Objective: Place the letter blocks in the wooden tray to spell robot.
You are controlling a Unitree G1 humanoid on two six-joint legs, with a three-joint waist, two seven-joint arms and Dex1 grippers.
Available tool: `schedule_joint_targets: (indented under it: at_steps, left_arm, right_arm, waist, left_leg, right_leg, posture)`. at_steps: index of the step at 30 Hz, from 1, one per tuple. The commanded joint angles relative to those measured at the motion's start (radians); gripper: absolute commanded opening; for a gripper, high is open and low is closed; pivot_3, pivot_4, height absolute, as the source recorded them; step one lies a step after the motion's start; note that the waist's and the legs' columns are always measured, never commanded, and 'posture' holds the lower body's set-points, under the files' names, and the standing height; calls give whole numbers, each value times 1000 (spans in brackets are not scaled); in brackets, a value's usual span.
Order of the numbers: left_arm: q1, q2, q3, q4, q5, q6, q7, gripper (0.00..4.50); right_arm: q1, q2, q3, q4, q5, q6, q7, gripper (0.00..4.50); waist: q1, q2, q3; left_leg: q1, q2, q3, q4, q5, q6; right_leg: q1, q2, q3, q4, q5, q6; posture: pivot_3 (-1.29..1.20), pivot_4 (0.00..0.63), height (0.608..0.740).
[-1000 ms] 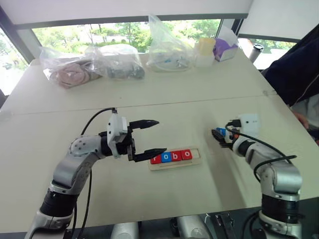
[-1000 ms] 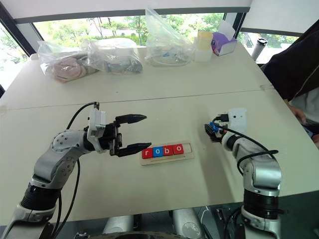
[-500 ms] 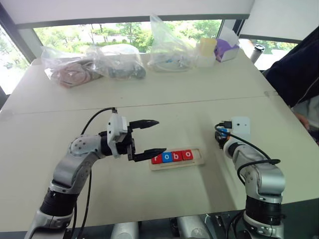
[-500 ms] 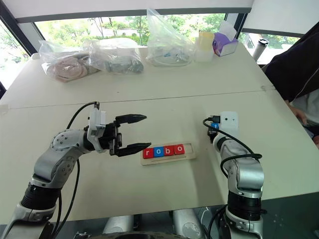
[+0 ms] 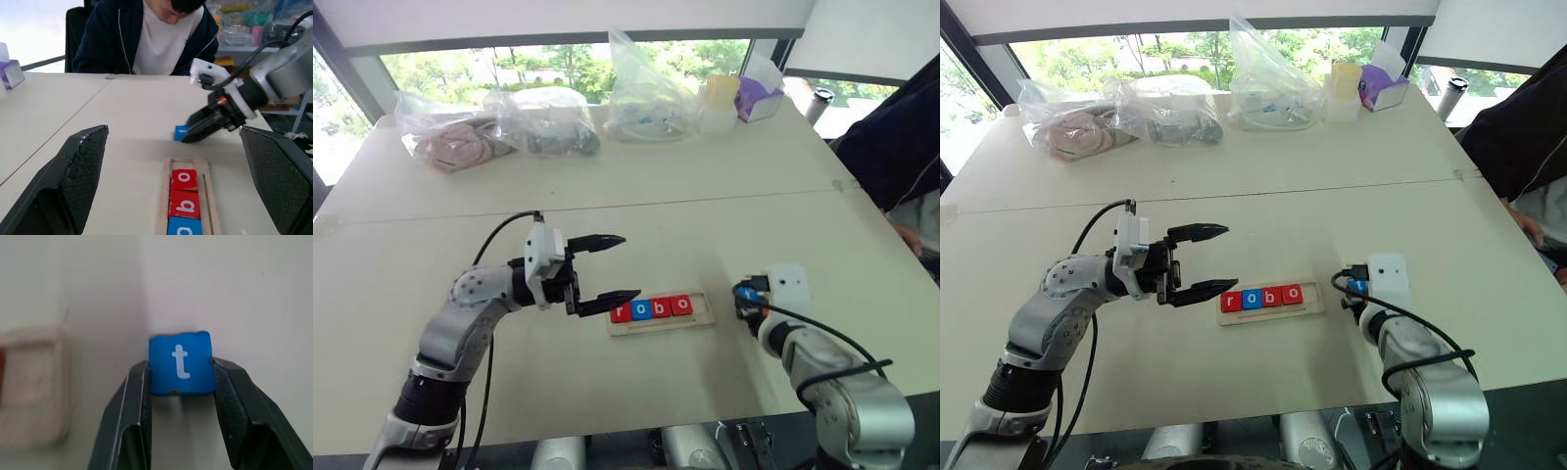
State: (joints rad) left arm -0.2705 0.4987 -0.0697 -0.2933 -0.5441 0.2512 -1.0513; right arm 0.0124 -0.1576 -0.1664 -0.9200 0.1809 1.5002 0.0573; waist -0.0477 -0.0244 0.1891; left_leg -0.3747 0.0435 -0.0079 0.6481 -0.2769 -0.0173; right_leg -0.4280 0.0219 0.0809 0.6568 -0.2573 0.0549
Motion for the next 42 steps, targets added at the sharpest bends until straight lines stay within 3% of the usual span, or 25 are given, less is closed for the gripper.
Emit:
schedule_joint_targets:
  at_steps: [1, 4, 8, 12, 15, 19, 25, 33, 36, 41, 42]
  left_arm:
    - [-10, -3, -3, -8, 1, -18, -9, 4500]
    - [-15, -6, -4, 1, 6, -23, -13, 4500]
    - [-20, -11, -4, 7, 12, -27, -17, 4500]
    - [-25, -14, -4, 11, 17, -28, -19, 4500]
    - [-29, -15, -4, 13, 17, -27, -19, 4500]
    - [-30, -14, -3, 11, 18, -26, -19, 4500]
    - [-24, -15, 1, 0, 18, -21, -8, 4500]
    - [-20, -13, 4, -8, 18, -18, 3, 4500]
    - [-20, -12, 5, -9, 18, -18, 5, 4500]
    - [-19, -9, 5, -11, 16, -17, 6, 4500]
    - [-19, -9, 4, -10, 16, -17, 6, 4500]
  right_arm:
    - [-5, 3, 2, -12, 17, 47, 24, 1161]
    - [-18, -30, -1, 13, 14, 16, 46, 2562]
    - [-14, -203, 32, 57, 46, -99, 165, 4480]
    - [-2, -429, 26, 142, 101, -333, 397, 4480]
    - [24, -609, 29, 240, 92, -615, 605, 4480]
    - [30, -753, 47, 414, 59, -891, 782, 4480]
    - [-11, -795, 73, 617, 54, -1086, 917, 4480]
    - [-87, -785, 135, 784, 32, -1176, 1000, 4480]
    - [-98, -780, 146, 801, 23, -1210, 1009, 3633]
    - [-121, -775, 145, 772, 35, -1203, 1009, 1205]
    - [-126, -777, 148, 764, 33, -1206, 1012, 1205]
  waist:
    - [0, 0, 0]
    - [0, 0, 0]
    - [1, 0, 0]
    - [1, 0, 0]
    - [2, 0, 1]
    - [1, -2, 2]
    - [3, -2, 2]
    - [3, -2, 2]
    - [4, -2, 2]
    - [3, -2, 2]
    - [4, -2, 2]
  left_leg:
    - [0, 0, 0, 0, 0, 0]
    - [0, 0, 0, 0, 0, 0]
    - [-1, -1, 1, 0, 0, 0]
    - [-1, -1, 1, 0, 0, 0]
    - [-1, -1, 2, 0, 0, 0]
    - [-1, -1, 1, 0, 0, 0]
    - [-1, -1, 1, 0, 0, 0]
    - [-1, -1, 2, 0, 0, 0]
    - [-1, -1, 1, 0, 0, 0]
    - [-1, -1, 1, 1, 0, 0]
    - [-1, -1, 1, 1, 0, 0]
  right_leg:
    - [0, 0, 0, 0, 0, 0]
    - [0, 0, 0, 0, 0, 0]
    - [0, -1, 1, -2, 0, 0]
    - [1, -1, 1, -5, 0, 0]
    - [1, -1, 1, -6, 0, 0]
    - [1, 0, 0, -6, 0, 0]
    - [1, 0, 1, -5, 1, 2]
    - [1, 0, 1, -5, 2, 3]
    - [2, 0, 1, -5, 2, 3]
    - [2, 0, 1, -5, 2, 3]
    - [2, 0, 1, -5, 2, 3]
  posture:
    - [0, 150, 740]
    - [0, 150, 740]
    - [0, 150, 740]
    - [0, 150, 740]
    - [0, 150, 740]
    - [0, 150, 740]
    - [0, 150, 740]
    - [0, 150, 740]
    - [0, 150, 740]
    - [0, 150, 740]
    - [0, 150, 740]
